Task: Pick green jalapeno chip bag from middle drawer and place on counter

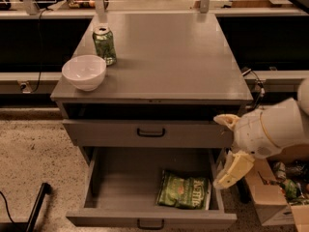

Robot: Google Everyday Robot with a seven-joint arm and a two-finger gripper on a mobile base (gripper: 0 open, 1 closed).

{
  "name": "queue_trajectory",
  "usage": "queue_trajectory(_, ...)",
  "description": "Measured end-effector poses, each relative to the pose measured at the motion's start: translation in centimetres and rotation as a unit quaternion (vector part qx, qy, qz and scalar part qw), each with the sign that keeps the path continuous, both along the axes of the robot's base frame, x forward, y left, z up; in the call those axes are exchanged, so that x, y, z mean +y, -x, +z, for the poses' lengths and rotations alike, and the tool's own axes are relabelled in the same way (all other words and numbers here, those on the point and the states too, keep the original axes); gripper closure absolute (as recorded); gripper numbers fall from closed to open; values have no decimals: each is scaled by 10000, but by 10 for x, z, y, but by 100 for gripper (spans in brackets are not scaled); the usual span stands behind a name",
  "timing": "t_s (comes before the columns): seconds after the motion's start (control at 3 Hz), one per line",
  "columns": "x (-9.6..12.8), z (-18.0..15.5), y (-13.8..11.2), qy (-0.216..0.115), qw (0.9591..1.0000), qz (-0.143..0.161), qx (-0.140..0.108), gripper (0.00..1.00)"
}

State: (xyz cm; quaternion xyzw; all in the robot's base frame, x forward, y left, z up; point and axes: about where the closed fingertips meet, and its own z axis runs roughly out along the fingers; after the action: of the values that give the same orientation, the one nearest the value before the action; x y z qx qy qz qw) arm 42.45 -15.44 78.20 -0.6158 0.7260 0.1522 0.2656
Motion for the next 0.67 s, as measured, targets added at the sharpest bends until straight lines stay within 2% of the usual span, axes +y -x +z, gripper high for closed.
queue_trajectory(0.33, -15, -5, -13, -307, 9982, -401, -329, 0)
queue_trajectory(0.67, -17, -34, -16, -160, 9988, -456, -116, 0)
